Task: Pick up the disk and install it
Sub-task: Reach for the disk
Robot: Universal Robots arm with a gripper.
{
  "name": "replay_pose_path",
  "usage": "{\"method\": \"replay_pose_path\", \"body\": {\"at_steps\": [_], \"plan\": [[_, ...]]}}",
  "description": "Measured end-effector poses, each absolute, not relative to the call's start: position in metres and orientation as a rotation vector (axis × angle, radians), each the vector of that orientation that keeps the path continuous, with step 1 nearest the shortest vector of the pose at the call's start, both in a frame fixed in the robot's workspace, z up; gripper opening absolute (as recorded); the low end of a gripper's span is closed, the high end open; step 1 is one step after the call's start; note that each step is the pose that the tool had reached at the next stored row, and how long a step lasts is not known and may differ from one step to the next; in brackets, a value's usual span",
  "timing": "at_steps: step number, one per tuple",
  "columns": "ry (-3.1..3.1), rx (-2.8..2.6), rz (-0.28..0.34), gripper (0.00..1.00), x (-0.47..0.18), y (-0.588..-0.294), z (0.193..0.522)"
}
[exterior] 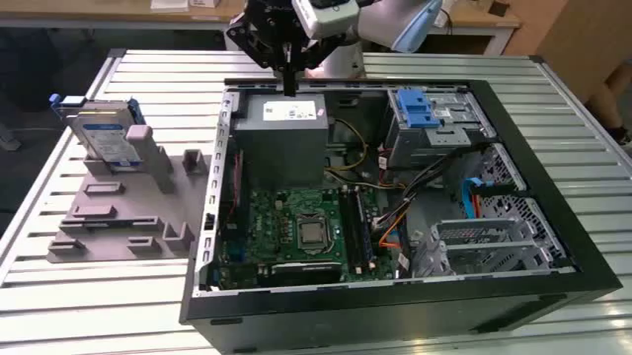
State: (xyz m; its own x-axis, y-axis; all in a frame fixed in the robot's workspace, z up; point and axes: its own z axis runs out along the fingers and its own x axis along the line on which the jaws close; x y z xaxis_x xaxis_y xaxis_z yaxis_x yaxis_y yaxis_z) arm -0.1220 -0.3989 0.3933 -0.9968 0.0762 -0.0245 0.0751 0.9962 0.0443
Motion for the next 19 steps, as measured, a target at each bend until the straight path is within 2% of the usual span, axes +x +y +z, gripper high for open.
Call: {"method": "replay_pose_path", "body": {"at_steps": [19], "plan": [[3.112,0.118,0.068,0.11,-0.1276,-0.3989,0.3931]]}}
